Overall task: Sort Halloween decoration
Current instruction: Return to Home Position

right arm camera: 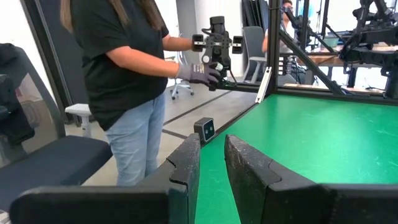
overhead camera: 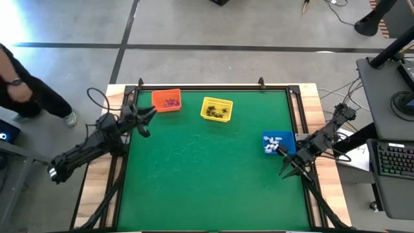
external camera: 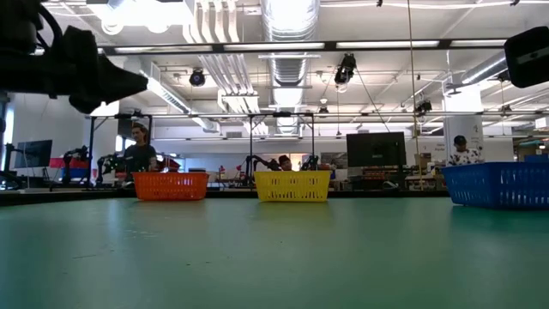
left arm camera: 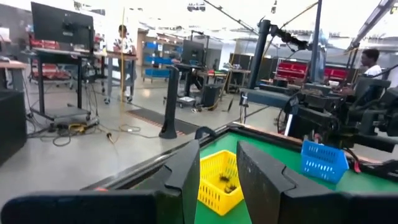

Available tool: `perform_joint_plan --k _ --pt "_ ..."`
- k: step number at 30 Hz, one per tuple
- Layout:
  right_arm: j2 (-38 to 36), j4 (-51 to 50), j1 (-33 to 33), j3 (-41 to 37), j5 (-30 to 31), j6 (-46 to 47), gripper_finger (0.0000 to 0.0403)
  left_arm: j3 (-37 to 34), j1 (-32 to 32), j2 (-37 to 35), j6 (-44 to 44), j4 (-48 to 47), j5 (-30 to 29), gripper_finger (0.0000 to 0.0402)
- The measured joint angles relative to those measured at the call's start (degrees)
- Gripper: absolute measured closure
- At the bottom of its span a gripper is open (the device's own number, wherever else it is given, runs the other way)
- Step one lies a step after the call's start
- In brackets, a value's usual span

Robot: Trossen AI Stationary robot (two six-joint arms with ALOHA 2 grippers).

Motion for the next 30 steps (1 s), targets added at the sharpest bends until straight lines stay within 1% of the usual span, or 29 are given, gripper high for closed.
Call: perform_joint_plan --k 5,11,15,21,30 --pt "0.00 0.00 0.00 -0.02 -0.01 0.01 0.0335 -2.30 0.00 0.00 -0.65 0.99 0.01 0.0313" --pt "0.00 0.00 0.00 -0.02 0.00 -0.02 0.0335 -2.63 0.00 0.00 1.14 0.80 -0.01 0.0313" --pt "0.01 0.02 0.00 -0.02 0.00 -0.01 0.0335 -2.63 0.00 0.00 1.33 -2.45 -0.01 0.0313" --pt "0.02 0.00 0.00 -0.02 0.00 -0.01 0.0335 -2.63 -0.02 0.00 6.11 -2.49 -0.05 0.0313" --pt "0.02 0.00 0.00 -0.02 0.00 0.01 0.0335 -2.45 -0.02 0.23 6.85 -2.80 -0.15 0.0313"
